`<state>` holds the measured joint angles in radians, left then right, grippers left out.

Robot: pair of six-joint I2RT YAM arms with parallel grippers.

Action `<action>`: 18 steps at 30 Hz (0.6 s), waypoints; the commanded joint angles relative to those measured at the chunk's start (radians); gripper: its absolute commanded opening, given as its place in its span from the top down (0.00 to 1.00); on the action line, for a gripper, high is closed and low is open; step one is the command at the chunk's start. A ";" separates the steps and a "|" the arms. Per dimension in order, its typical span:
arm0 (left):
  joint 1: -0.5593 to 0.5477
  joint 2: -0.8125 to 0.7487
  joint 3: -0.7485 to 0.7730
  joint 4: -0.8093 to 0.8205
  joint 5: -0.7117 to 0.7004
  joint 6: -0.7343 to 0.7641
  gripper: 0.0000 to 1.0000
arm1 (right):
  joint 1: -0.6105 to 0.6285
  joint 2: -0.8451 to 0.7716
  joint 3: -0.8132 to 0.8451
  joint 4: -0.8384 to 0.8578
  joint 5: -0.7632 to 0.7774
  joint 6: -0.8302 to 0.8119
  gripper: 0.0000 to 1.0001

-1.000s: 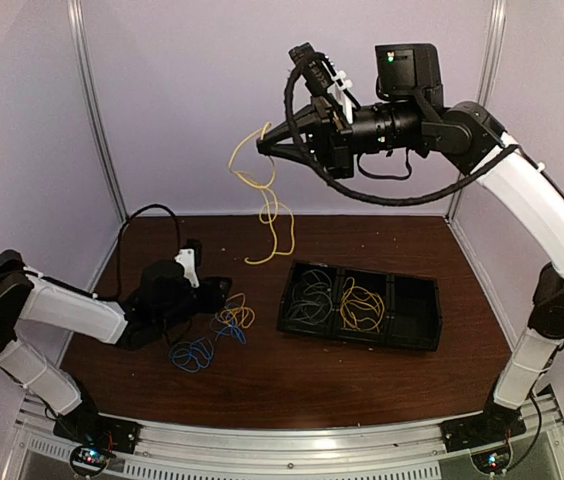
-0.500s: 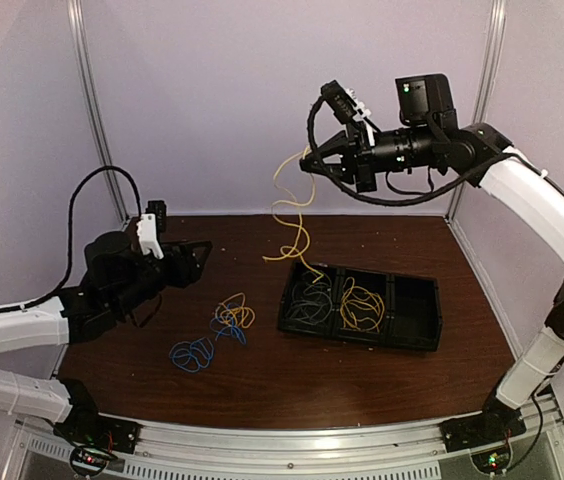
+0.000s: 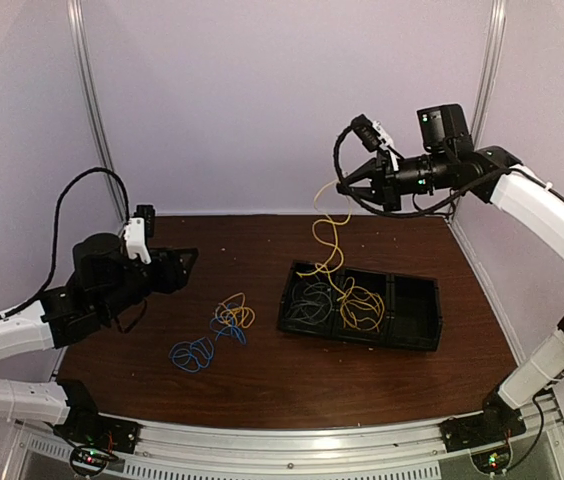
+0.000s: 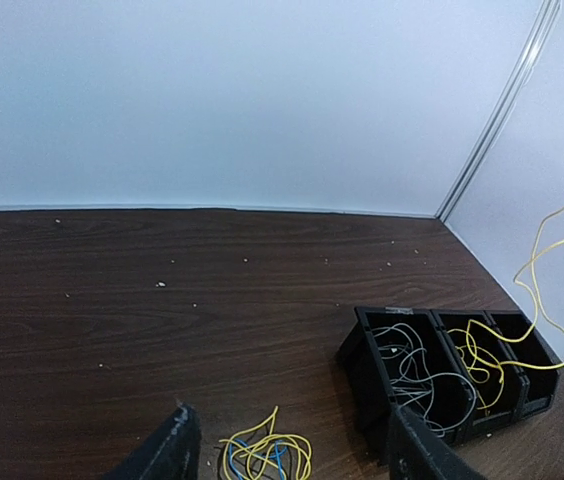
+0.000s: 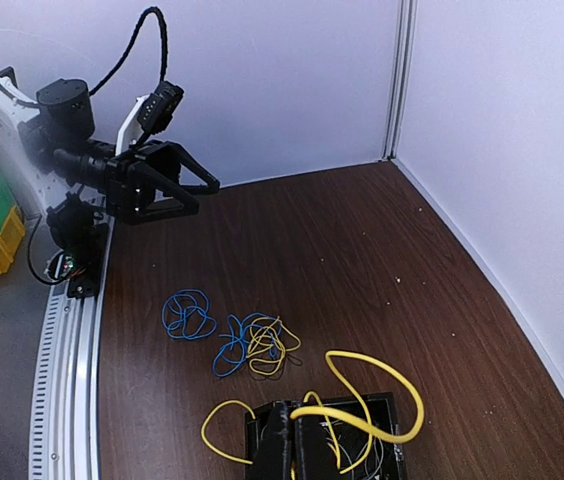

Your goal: Untangle the cables

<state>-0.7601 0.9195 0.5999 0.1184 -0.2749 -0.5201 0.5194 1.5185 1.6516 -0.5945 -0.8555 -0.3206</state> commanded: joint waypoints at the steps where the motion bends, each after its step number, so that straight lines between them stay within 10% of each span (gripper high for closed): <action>1: 0.002 -0.017 -0.013 -0.015 -0.032 0.014 0.35 | -0.030 -0.050 -0.045 0.024 -0.003 -0.017 1.00; 18: 0.003 -0.017 -0.018 -0.026 -0.050 0.022 0.34 | -0.101 -0.104 -0.187 0.038 -0.031 -0.022 1.00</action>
<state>-0.7601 0.9123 0.5938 0.0765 -0.3092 -0.5140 0.4397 1.4433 1.4940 -0.5846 -0.8608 -0.3367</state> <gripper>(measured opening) 0.657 0.007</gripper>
